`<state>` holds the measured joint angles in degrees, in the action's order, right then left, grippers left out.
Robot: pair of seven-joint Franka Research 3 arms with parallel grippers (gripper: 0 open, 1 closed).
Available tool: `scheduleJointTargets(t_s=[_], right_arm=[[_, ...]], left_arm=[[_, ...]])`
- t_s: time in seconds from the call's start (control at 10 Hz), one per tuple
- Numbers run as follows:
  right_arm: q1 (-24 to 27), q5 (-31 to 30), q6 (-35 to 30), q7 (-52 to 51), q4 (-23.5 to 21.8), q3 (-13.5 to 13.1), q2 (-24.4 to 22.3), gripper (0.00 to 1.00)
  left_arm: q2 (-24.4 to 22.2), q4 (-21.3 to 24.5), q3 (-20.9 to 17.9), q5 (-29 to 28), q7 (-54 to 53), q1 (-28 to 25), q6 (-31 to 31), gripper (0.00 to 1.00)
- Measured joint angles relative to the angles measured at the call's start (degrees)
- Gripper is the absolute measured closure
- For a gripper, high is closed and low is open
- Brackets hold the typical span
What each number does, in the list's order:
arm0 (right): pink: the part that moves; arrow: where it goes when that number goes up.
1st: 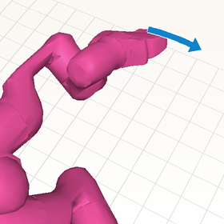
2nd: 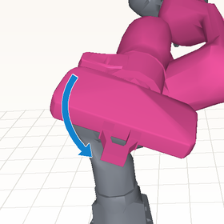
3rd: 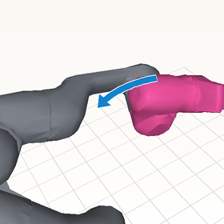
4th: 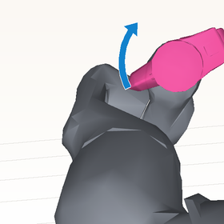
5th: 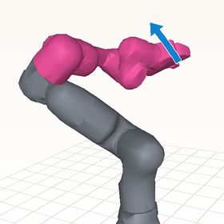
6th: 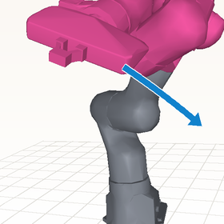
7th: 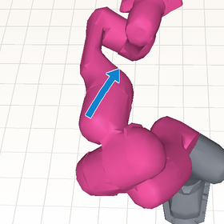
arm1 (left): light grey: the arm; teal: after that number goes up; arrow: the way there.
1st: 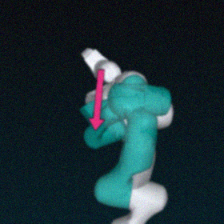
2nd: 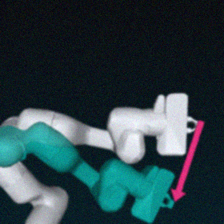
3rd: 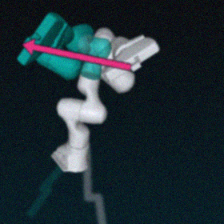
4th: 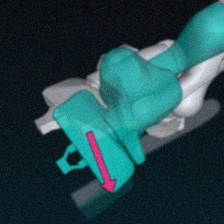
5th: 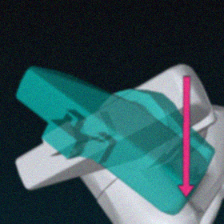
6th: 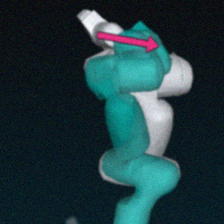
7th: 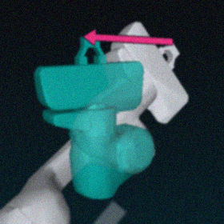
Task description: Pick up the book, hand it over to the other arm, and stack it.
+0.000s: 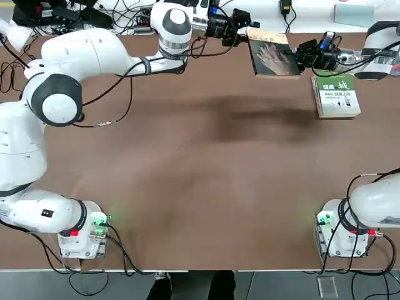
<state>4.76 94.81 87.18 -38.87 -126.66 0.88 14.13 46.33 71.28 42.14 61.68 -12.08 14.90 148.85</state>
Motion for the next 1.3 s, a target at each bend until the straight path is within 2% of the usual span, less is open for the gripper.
scheduleJointTargets(t_s=[0.2, 0.5, 0.8, 1.1, 1.3], right_arm=[[0.01, 0.00, -0.50, 0.96, 0.00, -0.04, 0.02, 0.85], [0.67, -0.01, -2.36, 2.08, 0.00, -0.56, 0.03, 0.85], [2.69, -1.08, -3.43, 2.54, 0.21, -0.92, 0.03, 0.85], [6.71, -7.00, -5.29, 3.35, 2.04, -1.60, 0.02, 0.85], [11.05, -13.12, -6.56, 3.44, 4.23, -1.88, 0.03, 0.85]], left_arm=[[0.00, -0.16, 0.04, 0.01, 0.00, 0.37, 1.90, 0.01], [-0.07, -0.45, -0.02, -1.08, -0.55, 1.27, 4.26, 0.00], [-0.55, -0.07, -0.74, -11.48, -0.19, 0.72, 7.08, 0.00], [-1.77, 3.67, -1.11, -20.66, -0.11, -3.21, 6.76, 0.00], [-3.41, 5.88, -1.42, -25.67, 0.22, -5.31, 4.59, 0.00]])
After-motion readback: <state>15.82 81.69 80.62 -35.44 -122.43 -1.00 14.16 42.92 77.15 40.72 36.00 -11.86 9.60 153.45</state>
